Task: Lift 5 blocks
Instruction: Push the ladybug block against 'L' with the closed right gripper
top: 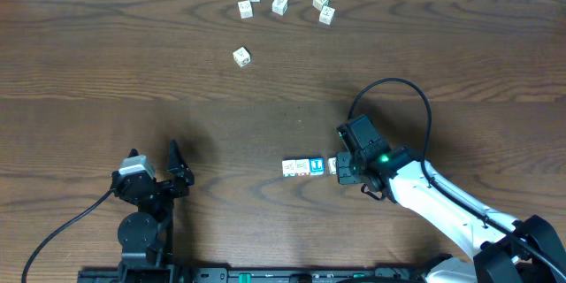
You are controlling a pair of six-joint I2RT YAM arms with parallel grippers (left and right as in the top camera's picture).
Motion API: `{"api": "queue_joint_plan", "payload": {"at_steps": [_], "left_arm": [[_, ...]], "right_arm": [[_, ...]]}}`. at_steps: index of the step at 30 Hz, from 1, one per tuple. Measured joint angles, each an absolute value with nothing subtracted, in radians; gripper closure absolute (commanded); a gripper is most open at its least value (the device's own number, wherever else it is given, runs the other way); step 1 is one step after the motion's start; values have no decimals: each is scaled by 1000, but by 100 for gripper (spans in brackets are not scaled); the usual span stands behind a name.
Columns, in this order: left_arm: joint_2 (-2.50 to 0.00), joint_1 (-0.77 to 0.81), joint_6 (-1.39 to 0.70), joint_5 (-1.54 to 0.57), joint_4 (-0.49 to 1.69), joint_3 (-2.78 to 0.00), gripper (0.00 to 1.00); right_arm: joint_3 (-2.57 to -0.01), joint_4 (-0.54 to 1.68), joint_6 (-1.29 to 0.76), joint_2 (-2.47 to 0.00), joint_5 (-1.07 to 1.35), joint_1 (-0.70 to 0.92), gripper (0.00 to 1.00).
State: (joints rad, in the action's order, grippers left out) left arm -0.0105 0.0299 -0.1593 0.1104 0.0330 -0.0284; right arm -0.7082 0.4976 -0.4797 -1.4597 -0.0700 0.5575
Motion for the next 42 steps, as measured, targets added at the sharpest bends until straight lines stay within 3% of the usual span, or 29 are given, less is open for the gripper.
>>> {"api": "queue_joint_plan", "payload": {"at_steps": [42], "left_arm": [[-10,30,-159,110,33,-28,21]], "right_arm": [[-708,457,-534,-1460,24,558,99]]}}
